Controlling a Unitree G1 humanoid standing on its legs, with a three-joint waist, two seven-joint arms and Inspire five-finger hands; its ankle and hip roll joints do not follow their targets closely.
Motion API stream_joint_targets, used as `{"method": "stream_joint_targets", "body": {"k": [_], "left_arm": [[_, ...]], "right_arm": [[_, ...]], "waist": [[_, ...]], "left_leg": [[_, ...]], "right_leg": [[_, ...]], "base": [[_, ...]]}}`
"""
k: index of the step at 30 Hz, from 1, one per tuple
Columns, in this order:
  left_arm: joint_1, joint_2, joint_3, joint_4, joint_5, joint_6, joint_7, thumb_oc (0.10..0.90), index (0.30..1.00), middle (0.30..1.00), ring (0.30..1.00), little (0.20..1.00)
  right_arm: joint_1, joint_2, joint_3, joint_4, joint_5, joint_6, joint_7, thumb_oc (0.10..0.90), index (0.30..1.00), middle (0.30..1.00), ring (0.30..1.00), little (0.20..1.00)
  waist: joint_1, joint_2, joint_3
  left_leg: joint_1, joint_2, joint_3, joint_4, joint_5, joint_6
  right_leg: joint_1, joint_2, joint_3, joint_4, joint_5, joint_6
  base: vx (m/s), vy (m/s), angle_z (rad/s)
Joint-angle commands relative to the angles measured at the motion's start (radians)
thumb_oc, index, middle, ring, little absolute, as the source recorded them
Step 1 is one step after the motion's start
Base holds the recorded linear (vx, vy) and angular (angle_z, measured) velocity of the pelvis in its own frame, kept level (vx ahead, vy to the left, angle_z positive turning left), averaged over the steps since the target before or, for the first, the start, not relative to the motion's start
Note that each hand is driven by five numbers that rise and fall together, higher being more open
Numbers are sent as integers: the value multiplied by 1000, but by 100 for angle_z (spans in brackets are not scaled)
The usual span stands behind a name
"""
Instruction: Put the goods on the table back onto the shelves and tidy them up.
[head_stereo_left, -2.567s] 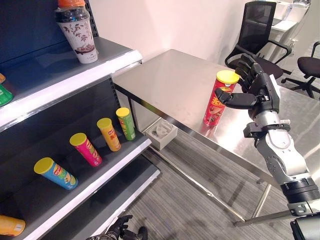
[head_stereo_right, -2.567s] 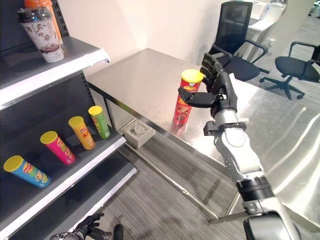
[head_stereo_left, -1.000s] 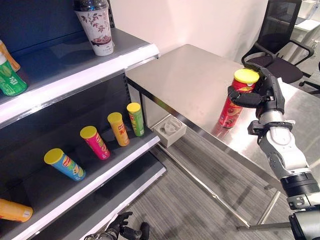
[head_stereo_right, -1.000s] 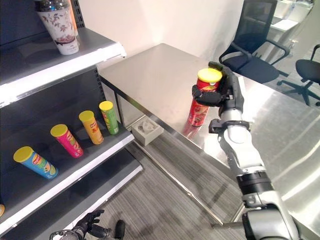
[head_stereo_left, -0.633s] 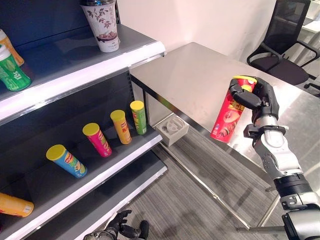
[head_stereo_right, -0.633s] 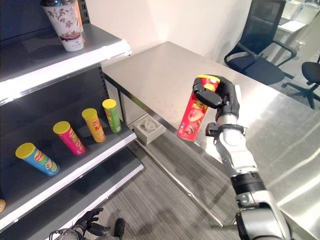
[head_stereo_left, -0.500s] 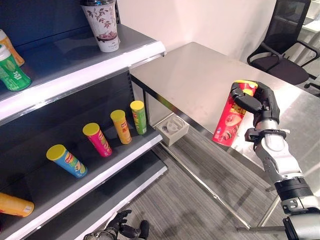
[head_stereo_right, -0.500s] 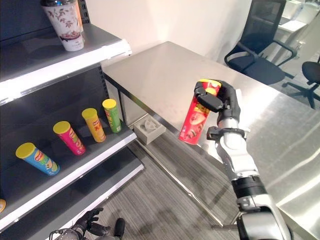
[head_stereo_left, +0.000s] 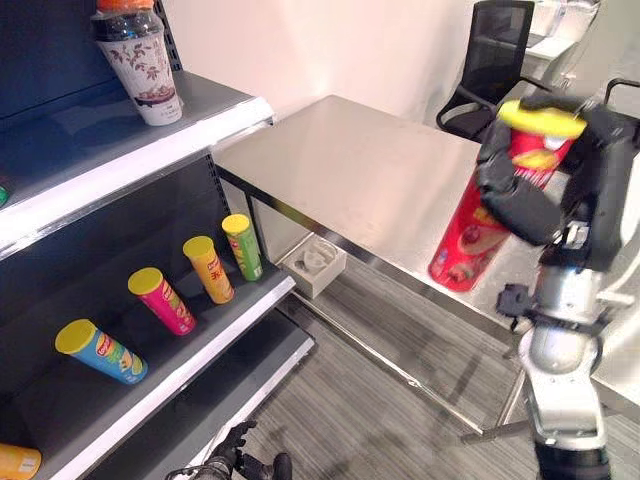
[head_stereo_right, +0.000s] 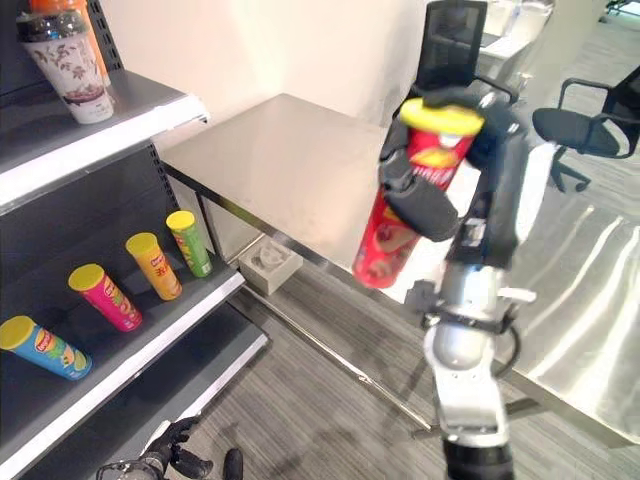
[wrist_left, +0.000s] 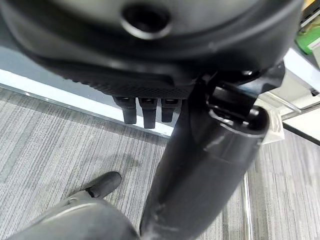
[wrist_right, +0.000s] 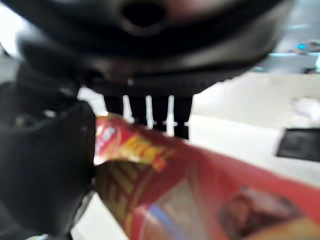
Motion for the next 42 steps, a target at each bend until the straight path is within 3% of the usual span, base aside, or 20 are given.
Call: {"method": "stream_joint_targets", "body": {"k": [1, 4, 5, 6, 9, 11, 13, 14, 17, 22, 24, 25, 33, 35, 37, 38, 39, 40, 41, 42], "left_arm": [[-41, 73, 23, -49, -8, -38, 68, 800, 900, 900, 900, 900], [-24, 57, 47, -86, -61, -50, 101, 800, 900, 900, 900, 900], [-32, 47, 56, -87, -80, -57, 109, 800, 900, 900, 900, 900], [-37, 41, 57, -95, -85, -69, 109, 800, 900, 900, 900, 900], [-21, 21, 99, -101, -148, -69, 111, 800, 900, 900, 900, 900], [15, -19, 175, -33, -201, -64, 117, 800, 900, 900, 900, 900], [20, -31, 191, -16, -216, -61, 113, 800, 900, 900, 900, 900], [34, -46, 217, 28, -221, -56, 105, 800, 900, 900, 900, 900], [56, -61, 216, 71, -186, -54, 92, 800, 900, 900, 900, 900], [48, -53, 176, 82, -113, -52, 83, 800, 900, 900, 900, 900], [54, -55, 171, 77, -102, -49, 84, 800, 900, 900, 900, 900], [54, -60, 168, 84, -90, -45, 82, 800, 900, 900, 900, 900], [14, -11, 115, 79, -25, -39, 98, 800, 900, 900, 900, 900], [-3, 2, 95, 64, -17, -37, 99, 800, 900, 900, 900, 900], [-18, 9, 79, 45, -20, -33, 97, 800, 900, 900, 900, 900], [-19, 9, 79, 44, -20, -32, 96, 800, 900, 900, 900, 900], [-28, 12, 62, 31, -11, -28, 89, 800, 900, 900, 900, 900], [-28, 12, 61, 31, -10, -27, 89, 800, 900, 900, 900, 900], [-47, 11, 41, 56, 25, -23, 79, 800, 900, 900, 900, 900], [-47, 10, 42, 57, 26, -24, 79, 800, 900, 900, 900, 900]], "right_arm": [[-143, -78, 36, -71, 12, -123, 51, 400, 300, 300, 300, 300], [-92, -59, 111, -101, 34, -147, 59, 400, 300, 300, 300, 300], [-71, -77, 132, -108, 31, -149, 58, 400, 300, 300, 300, 300], [-60, -88, 137, -112, 13, -143, 55, 400, 300, 300, 300, 300], [7, -104, 159, -141, 1, -145, 61, 400, 300, 300, 300, 300], [52, -130, 147, -172, -45, -150, 70, 400, 300, 300, 300, 300], [60, -134, 142, -177, -47, -154, 76, 400, 300, 300, 300, 300], [77, -142, 139, -177, -58, -158, 95, 400, 300, 300, 300, 300], [107, -154, 123, -179, -62, -171, 109, 400, 300, 300, 300, 300], [125, -165, 92, -156, -81, -165, 95, 400, 300, 300, 300, 300], [131, -162, 83, -156, -92, -161, 88, 400, 300, 300, 300, 300], [139, -157, 67, -152, -118, -147, 81, 400, 300, 300, 300, 300], [97, -102, 176, 8, -282, -63, 30, 400, 300, 300, 300, 300], [76, -92, 204, 76, -291, -39, 22, 400, 300, 300, 300, 300], [59, -90, 216, 119, -303, -26, 9, 400, 300, 300, 300, 300], [57, -90, 217, 121, -303, -27, 7, 400, 300, 300, 300, 300], [68, -88, 213, 128, -300, -19, 13, 400, 300, 300, 300, 300], [69, -88, 212, 128, -300, -18, 13, 400, 300, 300, 300, 300], [95, -96, 228, 109, -288, -47, 20, 400, 300, 300, 300, 300], [96, -97, 227, 109, -288, -47, 21, 400, 300, 300, 300, 300]], "waist": [[45, -19, -13], [86, -5, 50], [116, 1, 95], [108, 2, 112], [86, -15, 105], [51, -33, 95], [38, -35, 90], [18, -25, 76], [-24, 0, 62], [-82, 34, 70], [-88, 44, 65], [-96, 58, 61], [-73, 18, 96], [-84, 17, 105], [-92, 23, 107], [-90, 24, 107], [-98, 35, 108], [-96, 37, 107], [-122, 52, 124], [-122, 53, 124]], "left_leg": [[9, 126, -13, 6, -56, -49], [-67, 169, -91, 21, 41, -87], [-146, 177, -103, 22, 122, -115], [-191, 184, -54, 25, 139, -104], [-212, 203, 126, 107, 68, -62], [-133, 240, 174, 249, -83, -48], [-87, 252, 180, 277, -115, -47], [9, 261, 176, 276, -150, -53], [97, 303, 202, 230, -139, -76], [105, 367, 354, 135, -76, -116], [116, 349, 374, 105, -86, -116], [114, 313, 383, 80, -104, -121], [84, 90, 315, 41, -207, -18], [77, 64, 283, 42, -220, -3], [70, 45, 257, 47, -229, 15], [70, 47, 259, 48, -230, 14], [74, 37, 236, 42, -228, 30], [74, 40, 237, 40, -227, 27], [111, 14, 233, 11, -237, 48], [111, 16, 232, 11, -239, 48]], "right_leg": [[45, 41, -25, 125, -155, -41], [64, 111, -54, 119, -194, -85], [54, 123, -88, 118, -192, -94], [33, 122, -123, 122, -183, -97], [-11, 99, -188, 97, -156, -87], [-61, 52, -229, 68, -88, -82], [-70, 43, -236, 63, -75, -79], [-79, 37, -242, 65, -57, -70], [-90, 18, -240, 77, -40, -53], [-138, -66, -266, 108, -5, -16], [-145, -86, -270, 114, 9, -4], [-151, -129, -283, 120, 46, 16], [-160, -306, -264, 140, 220, 80], [-171, -289, -172, 141, 240, 79], [-188, -224, -56, 147, 180, 58], [-193, -222, -53, 152, 175, 56], [-204, -132, 7, 172, 76, 22], [-209, -129, 8, 179, 70, 19], [-277, 18, -5, 254, -11, -18], [-279, 18, -5, 258, -15, -19]], "base": [[-395, -345, 9], [-386, -213, 47], [-593, -109, 140], [-636, -53, 175], [-394, -29, 147], [-375, 114, 93], [-93, 162, 66], [-21, 282, 49], [-16, 302, 13], [-74, 308, 21], [-43, 376, 26], [-9, 567, 16], [21, 352, 21], [62, 160, 29], [87, 145, 43], [115, 162, 44], [78, 82, 56], [183, 230, 83], [112, 130, 67], [100, 97, 47]]}}
